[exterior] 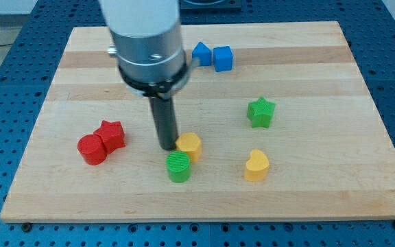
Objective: Move the green circle to the top left of the yellow hexagon
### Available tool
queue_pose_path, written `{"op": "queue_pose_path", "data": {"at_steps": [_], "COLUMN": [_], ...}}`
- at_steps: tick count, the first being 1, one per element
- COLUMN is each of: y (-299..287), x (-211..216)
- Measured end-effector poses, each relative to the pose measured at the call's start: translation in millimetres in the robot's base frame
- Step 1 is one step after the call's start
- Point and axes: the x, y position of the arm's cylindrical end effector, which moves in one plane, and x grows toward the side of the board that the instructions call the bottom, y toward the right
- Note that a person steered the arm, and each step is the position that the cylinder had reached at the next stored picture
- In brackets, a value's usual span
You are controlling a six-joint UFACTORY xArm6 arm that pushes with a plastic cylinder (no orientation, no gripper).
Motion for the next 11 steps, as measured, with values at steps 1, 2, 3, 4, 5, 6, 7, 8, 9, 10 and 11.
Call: {"op": "queue_pose_path", "data": {"at_steps": [1,2,3,4,5,6,7,8,9,10,11], "y": [31,42,47,47,29,7,-10,-54,-43,16,15], "x": [7,11,39,64,69,68,68,67,42,40,42]}}
